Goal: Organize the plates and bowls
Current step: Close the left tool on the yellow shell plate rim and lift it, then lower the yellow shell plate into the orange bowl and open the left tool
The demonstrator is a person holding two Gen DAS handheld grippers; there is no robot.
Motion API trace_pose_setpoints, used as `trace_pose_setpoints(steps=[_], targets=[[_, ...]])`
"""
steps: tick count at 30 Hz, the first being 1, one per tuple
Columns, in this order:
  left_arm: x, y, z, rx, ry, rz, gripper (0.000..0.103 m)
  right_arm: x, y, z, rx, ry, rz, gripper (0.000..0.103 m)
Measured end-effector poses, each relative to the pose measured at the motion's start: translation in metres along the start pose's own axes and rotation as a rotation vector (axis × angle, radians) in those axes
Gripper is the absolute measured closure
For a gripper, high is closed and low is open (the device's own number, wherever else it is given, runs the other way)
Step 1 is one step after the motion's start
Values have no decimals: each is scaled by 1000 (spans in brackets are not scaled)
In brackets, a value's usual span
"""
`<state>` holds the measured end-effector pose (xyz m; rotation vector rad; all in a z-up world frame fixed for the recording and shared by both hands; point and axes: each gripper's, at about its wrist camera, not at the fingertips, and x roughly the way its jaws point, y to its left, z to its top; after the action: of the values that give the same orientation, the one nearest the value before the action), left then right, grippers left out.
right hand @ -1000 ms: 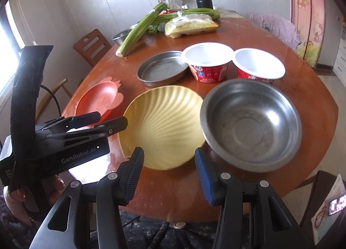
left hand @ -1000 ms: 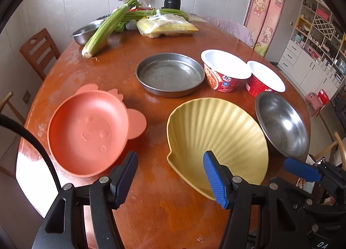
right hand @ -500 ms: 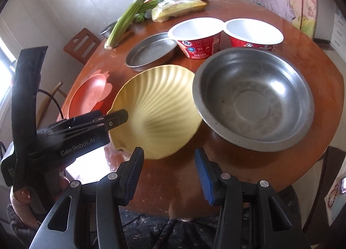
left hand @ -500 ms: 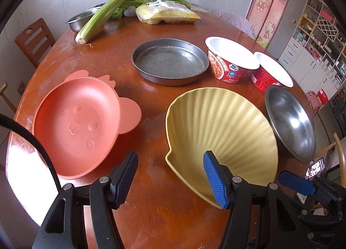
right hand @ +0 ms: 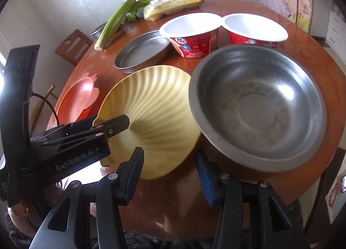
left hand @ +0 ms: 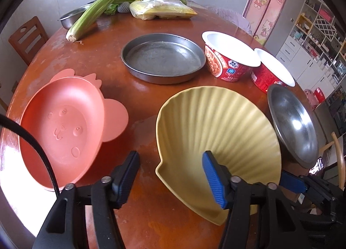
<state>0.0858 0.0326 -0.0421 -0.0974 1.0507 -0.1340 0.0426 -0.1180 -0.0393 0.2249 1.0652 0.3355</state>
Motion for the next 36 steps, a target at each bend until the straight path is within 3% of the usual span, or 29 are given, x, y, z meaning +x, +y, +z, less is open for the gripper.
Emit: trace_pose_setpoints(steps=[1, 5, 18, 36], targets=[[0, 0, 0, -3, -4, -6, 57, 1, 2, 0, -10, -7, 4, 53], [0, -1, 0, 1, -6, -18, 69, 3, 7, -1, -44, -14, -5, 57], [-14, -2, -12, 3, -14, 2, 69, -5, 16, -3, -78, -38, -6, 57], [-76, 26, -16, -53, -141, 42, 69, -35, 64, 3, -209, -112, 47, 56]])
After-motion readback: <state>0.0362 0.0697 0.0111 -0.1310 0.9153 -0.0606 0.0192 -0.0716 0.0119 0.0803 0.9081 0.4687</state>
